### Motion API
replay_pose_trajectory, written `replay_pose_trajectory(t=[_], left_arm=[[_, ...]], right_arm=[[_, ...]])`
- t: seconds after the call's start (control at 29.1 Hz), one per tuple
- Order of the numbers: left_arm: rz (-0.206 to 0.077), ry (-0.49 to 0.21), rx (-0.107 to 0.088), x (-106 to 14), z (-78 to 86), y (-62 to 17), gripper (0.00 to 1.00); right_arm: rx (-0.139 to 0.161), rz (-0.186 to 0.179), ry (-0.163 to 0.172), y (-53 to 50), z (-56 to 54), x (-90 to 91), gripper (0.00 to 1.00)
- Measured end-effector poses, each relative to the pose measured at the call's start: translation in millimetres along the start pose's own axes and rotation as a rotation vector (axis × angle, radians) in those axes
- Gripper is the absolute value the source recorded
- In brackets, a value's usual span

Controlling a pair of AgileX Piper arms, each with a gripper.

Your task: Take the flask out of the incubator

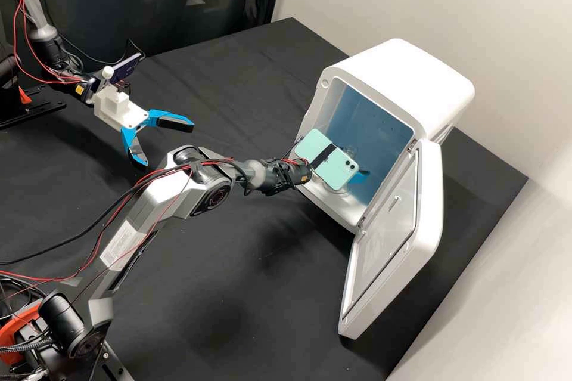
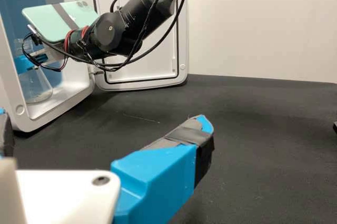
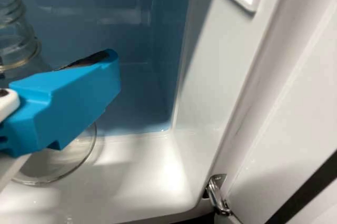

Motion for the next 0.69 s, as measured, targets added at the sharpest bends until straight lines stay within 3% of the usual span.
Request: replay_pose_trajectory(t=[0.52,0.69], left_arm=[[0.000,0.000,0.000,0.0,0.0,0.0,1.00],[0.000,0.000,0.000,0.0,0.0,0.0,1.00]], right_arm=[[0.001,0.003,0.003,0.6,-0.8,0.9,0.00],[0.021,0.004,0.001,-1.4,1.1,1.8,0.00]])
